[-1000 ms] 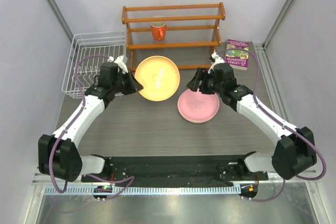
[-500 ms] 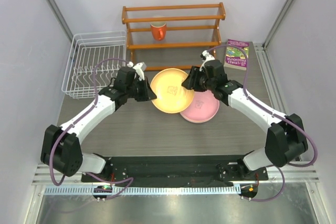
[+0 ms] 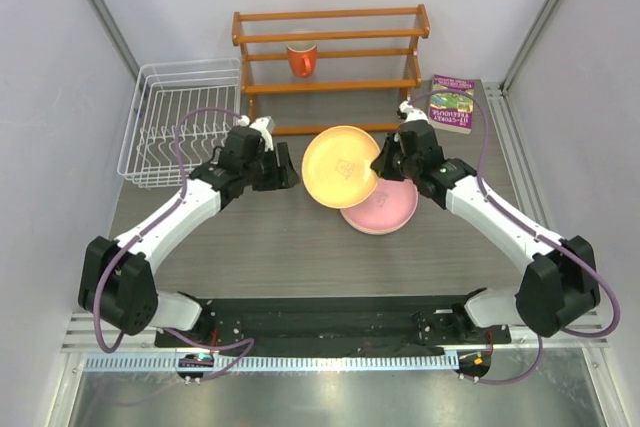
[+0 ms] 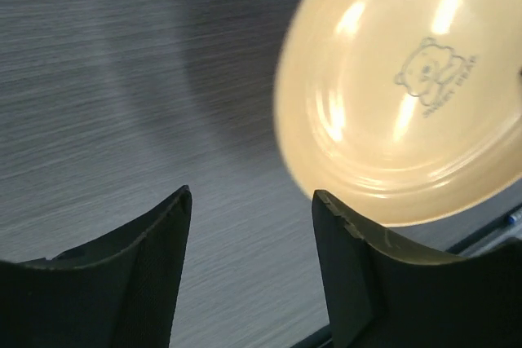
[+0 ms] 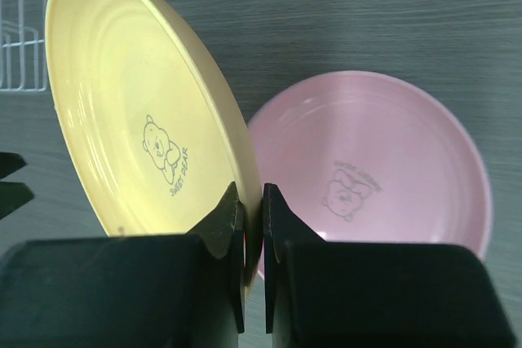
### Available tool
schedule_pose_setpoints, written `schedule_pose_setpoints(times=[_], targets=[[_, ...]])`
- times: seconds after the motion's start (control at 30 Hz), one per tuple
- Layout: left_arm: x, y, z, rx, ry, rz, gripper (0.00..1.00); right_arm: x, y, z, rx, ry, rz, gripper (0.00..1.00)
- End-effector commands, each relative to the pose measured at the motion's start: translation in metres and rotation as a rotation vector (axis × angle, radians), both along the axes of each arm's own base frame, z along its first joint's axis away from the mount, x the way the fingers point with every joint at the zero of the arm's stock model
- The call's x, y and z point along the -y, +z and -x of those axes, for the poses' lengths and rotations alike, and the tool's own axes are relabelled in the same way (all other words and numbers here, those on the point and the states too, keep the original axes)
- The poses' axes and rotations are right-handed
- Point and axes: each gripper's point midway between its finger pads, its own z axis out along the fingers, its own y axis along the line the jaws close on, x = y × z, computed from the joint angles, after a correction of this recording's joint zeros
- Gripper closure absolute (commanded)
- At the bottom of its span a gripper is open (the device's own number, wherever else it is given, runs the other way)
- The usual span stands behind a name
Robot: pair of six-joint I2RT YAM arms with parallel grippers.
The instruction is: Unload the plates from the dish rack
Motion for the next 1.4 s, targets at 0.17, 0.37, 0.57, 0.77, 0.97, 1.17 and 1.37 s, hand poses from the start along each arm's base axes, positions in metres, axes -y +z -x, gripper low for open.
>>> schedule_pose_setpoints(times=[0.17,0.37,0.57,0.77,0.97,1.17,1.37], targets=[[-0.055,0.013,-0.019,0.125,0.227,-0.203,0.36,0.088,-0.019,0.006,-0.06,-0.252,0.097,0.98],[-0.097,0.038,-0.014,0.281,0.392,-0.256,0.34,0.107,-0.045,0.011,-0.148,-0.281,0.094,0.98],[-0.123,0.047,-0.004,0.36,0.495,-0.277,0.23,0.098,-0.069,0.015,-0.225,-0.238,0.082,0.94],[-0.126,0.048,-0.003,0.367,0.515,-0.271,0.0,0.096,-0.077,0.02,-0.253,-0.233,0.073,0.46],[-0.127,0.048,-0.005,0.358,0.551,-0.256,0.0,0.108,-0.052,0.022,-0.182,-0.248,0.118,0.32],[-0.137,0.049,-0.009,0.366,0.607,-0.293,0.01,0.15,0.003,0.026,-0.012,-0.413,0.218,0.27],[-0.145,0.057,-0.018,0.393,0.619,-0.374,0.01,0.184,0.001,0.031,0.108,-0.546,0.303,0.25]])
